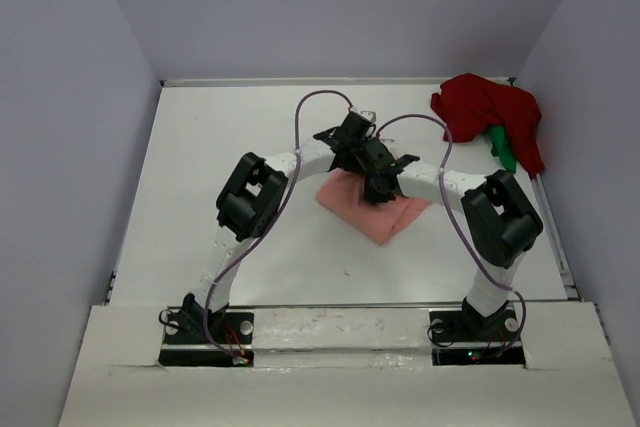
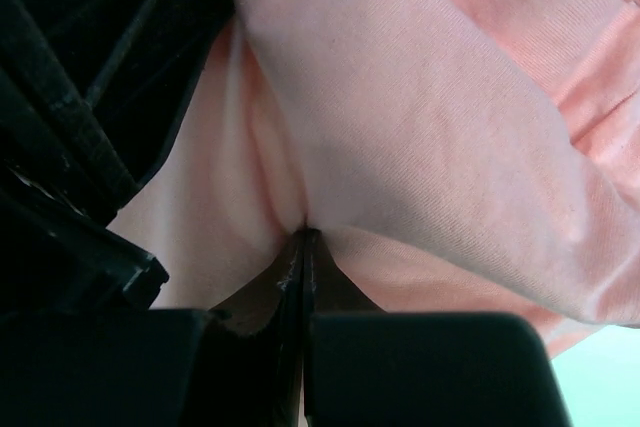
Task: Fold and stack the t-shirts
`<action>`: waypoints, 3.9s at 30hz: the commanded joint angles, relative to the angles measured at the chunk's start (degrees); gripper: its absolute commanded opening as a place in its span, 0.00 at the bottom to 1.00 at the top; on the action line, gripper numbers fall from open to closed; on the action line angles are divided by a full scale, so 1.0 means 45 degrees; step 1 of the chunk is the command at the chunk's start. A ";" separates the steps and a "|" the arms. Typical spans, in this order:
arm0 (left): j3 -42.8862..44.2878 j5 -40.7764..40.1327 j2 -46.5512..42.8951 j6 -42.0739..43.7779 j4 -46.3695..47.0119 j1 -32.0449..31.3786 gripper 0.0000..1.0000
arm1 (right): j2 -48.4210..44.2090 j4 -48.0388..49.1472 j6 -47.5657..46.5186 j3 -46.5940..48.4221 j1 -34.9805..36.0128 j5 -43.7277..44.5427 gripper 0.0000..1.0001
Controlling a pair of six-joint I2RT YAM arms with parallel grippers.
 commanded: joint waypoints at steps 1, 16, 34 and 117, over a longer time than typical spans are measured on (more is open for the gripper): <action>0.0488 -0.0026 -0.0146 0.0304 0.0395 0.0090 0.00 | 0.0447 -0.0361 -0.0035 0.0002 0.0455 0.0034 0.00; -0.2502 -0.0105 -0.1651 -0.0223 0.1274 0.0169 0.00 | -0.1348 -0.3759 -0.0386 0.2815 0.0846 0.3179 0.25; -0.5118 -0.1804 -0.4151 -0.1004 0.0786 0.0149 0.00 | -0.1272 -0.3681 0.0629 0.1409 0.0846 0.3062 0.00; -0.9398 -0.3970 -0.7393 -0.3875 -0.0502 -0.1316 0.00 | -0.2284 -0.1278 0.1175 -0.1638 0.1136 -0.0906 0.00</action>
